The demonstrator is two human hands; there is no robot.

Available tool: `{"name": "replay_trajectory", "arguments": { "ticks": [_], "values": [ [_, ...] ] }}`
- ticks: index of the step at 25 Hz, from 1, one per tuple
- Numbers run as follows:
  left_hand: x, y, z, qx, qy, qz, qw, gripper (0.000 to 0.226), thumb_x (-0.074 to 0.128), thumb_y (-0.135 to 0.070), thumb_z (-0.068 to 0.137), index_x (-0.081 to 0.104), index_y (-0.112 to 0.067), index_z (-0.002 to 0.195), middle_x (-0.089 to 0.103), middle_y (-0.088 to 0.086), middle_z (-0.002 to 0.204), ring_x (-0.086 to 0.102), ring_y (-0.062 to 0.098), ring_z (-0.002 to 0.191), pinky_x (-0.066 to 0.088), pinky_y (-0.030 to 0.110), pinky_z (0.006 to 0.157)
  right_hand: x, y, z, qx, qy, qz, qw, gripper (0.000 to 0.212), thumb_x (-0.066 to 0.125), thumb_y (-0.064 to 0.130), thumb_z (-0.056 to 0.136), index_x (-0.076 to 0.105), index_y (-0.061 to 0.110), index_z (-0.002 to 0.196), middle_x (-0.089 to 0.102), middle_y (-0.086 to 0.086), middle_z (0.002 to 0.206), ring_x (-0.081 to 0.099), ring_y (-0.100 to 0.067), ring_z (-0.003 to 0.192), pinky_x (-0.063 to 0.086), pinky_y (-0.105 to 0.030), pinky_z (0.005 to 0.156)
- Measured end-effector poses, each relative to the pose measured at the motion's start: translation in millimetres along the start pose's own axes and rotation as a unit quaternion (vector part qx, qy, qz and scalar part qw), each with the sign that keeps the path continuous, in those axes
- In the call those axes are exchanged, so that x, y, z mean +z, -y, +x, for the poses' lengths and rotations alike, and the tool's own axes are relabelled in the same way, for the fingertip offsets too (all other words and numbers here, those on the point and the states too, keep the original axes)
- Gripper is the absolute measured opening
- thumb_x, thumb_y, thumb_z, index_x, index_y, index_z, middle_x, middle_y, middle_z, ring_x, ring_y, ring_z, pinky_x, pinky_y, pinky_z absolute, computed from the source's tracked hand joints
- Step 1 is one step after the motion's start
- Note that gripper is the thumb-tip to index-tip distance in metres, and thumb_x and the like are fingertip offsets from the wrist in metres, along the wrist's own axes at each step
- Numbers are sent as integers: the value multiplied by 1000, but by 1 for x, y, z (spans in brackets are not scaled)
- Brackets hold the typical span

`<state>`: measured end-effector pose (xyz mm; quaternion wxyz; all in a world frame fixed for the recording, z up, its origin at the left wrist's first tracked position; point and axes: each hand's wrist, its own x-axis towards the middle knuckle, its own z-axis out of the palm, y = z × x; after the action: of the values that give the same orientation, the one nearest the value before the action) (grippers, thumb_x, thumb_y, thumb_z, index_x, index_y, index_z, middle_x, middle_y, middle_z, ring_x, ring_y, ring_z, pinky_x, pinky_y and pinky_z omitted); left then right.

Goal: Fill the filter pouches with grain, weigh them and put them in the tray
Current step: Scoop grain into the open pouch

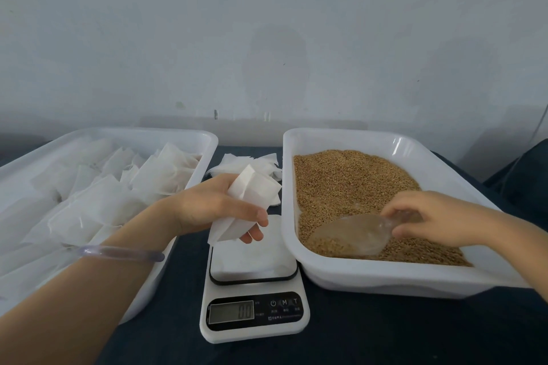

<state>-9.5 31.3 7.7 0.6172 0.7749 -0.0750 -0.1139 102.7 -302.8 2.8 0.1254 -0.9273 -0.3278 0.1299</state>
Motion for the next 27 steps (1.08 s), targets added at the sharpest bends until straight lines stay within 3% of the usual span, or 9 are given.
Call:
{"name": "replay_trajectory", "arguments": {
  "ticks": [5, 8, 11, 15, 18, 20, 24, 27],
  "values": [
    [10, -12, 2, 38, -29, 38, 998, 21, 72, -15, 66, 63, -11, 84, 68, 5, 72, 65, 19, 60, 51, 28, 59, -7, -10, -15, 16, -67, -21, 997, 25, 65, 35, 81, 60, 45, 104, 63, 26, 103, 57, 5, 100, 45, -25, 95],
    [27, -28, 10, 65, -40, 62, 995, 27, 73, -19, 69, 63, -10, 92, 70, 4, 73, 67, 19, 66, 54, 31, 65, -8, -14, -20, 20, -114, -35, 993, 26, 61, 35, 84, 56, 48, 106, 59, 30, 97, 56, 5, 95, 40, -20, 87],
    [52, -39, 29, 86, -113, 75, 987, 33, 80, -24, 67, 65, -23, 96, 73, -3, 82, 69, 9, 75, 56, 21, 66, -5, -15, -23, 39, -146, -23, 988, 29, 56, 33, 89, 56, 41, 116, 58, 26, 100, 55, 2, 95, 39, -23, 88],
    [73, -28, 55, 82, -202, 134, 967, 50, 80, -34, 66, 58, -27, 110, 68, -5, 98, 65, 14, 91, 56, 37, 81, -19, -14, -31, 49, -173, 22, 983, 24, 51, 34, 91, 53, 44, 112, 59, 19, 108, 54, -6, 103, 39, -31, 97],
    [80, -10, 63, 68, -214, 202, 953, 41, 76, -36, 72, 53, -28, 105, 62, -7, 92, 61, 12, 85, 53, 33, 74, -44, -16, -43, 41, -198, 54, 978, 22, 49, 45, 85, 53, 49, 107, 57, 25, 110, 53, -4, 107, 39, -31, 97],
    [85, -2, 66, 64, -209, 237, 947, 35, 74, -39, 72, 50, -30, 96, 59, -10, 86, 58, 8, 80, 49, 25, 67, -57, -16, -49, 30, -201, 54, 978, 33, 48, 54, 77, 55, 50, 109, 56, 30, 112, 52, 3, 108, 38, -29, 96],
    [86, 2, 69, 61, -210, 252, 943, 38, 74, -41, 72, 50, -26, 97, 60, -7, 86, 58, 12, 82, 49, 30, 70, -71, -8, -48, 2, -201, -14, 980, 51, 42, 63, 70, 58, 44, 115, 59, 26, 112, 53, 2, 107, 37, -31, 98],
    [87, 1, 68, 65, -199, 286, 935, 40, 75, -45, 70, 47, -26, 91, 55, -8, 80, 54, 9, 74, 45, 27, 62, -81, 2, -44, -27, -205, -100, 973, 61, 33, 68, 67, 59, 42, 115, 55, 33, 102, 54, 2, 102, 24, -38, 109]
  ]
}}
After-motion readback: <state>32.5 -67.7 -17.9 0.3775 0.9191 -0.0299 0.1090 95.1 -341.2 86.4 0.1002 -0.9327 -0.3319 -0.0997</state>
